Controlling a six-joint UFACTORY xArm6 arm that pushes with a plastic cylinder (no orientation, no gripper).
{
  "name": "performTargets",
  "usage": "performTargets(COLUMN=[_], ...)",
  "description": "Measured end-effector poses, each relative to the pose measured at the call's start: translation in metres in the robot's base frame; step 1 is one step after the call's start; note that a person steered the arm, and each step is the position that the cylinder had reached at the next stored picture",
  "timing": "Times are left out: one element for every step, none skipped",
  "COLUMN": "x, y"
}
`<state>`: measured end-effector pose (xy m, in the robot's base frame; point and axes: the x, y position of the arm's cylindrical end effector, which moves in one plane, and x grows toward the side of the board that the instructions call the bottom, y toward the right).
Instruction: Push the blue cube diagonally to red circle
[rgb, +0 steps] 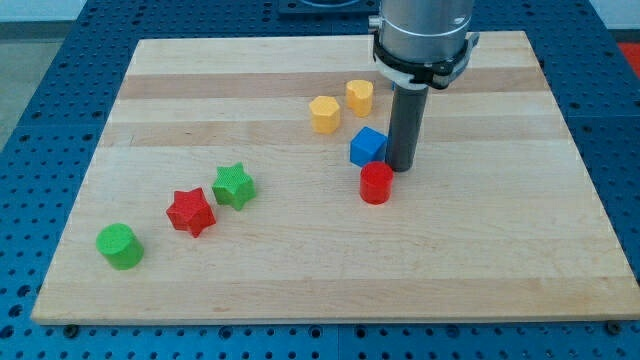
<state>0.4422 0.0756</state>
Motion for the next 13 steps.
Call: performTargets(x=[-0.006, -0.018, -0.018, -0.019, -0.039, -0.043, -0.043, -0.043, -0.043, -0.038, -0.005, 0.004, -0.004], y=[-0.019, -0.04, -0.042, 0.006, 0.014, -0.002, -0.022, -0.042, -0.058, -0.05, -0.016, -0.008, -0.014])
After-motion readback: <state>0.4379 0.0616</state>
